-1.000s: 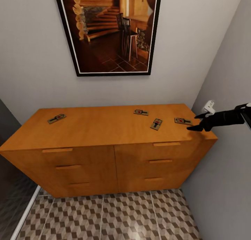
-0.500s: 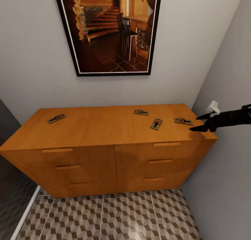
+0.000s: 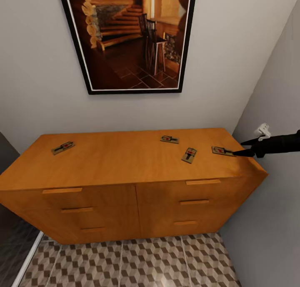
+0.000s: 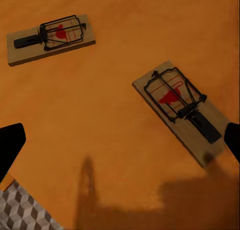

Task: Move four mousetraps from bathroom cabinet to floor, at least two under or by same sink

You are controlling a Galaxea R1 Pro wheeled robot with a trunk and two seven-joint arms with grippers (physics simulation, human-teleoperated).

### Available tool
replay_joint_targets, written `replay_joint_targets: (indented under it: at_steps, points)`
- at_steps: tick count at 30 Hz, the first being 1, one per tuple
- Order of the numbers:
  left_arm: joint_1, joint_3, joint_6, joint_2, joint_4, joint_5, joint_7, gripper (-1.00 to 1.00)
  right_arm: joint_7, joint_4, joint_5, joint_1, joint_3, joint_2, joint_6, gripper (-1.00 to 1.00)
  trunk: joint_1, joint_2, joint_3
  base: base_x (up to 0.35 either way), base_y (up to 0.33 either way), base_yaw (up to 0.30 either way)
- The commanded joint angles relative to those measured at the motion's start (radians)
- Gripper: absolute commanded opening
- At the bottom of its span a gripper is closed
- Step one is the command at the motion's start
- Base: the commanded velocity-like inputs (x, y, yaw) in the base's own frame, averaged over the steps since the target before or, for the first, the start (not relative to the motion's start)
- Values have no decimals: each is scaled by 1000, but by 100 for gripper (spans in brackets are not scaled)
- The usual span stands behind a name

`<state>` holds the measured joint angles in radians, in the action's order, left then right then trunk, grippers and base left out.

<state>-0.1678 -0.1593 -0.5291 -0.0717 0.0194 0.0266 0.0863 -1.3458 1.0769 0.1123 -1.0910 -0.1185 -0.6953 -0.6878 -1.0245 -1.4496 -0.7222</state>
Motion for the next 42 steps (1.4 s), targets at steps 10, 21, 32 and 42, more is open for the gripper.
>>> replay_joint_targets:
  at_steps: [10, 21, 32, 42]
  points:
    - [-1, -8, -3, 0, 2, 3, 10, 100, -6, -6, 11, -1, -5, 0, -9, 100, -1, 0, -1, 218, 0, 0]
    - [-1, -8, -3, 0, 2, 4, 10, 100, -5, -6, 31, -1, -20, 0, -9, 100, -1, 0, -1, 20, 0, 0]
    - [-1, -8, -3, 0, 2, 4, 10, 100, -4, -7, 139, -1, -29, 0, -10, 100, -1, 0, -1, 0, 0, 0]
    - [-1, -8, -3, 0, 2, 4, 10, 100, -4, -13, 143, -1, -30, 0, -10, 100, -1, 0, -1, 0, 0, 0]
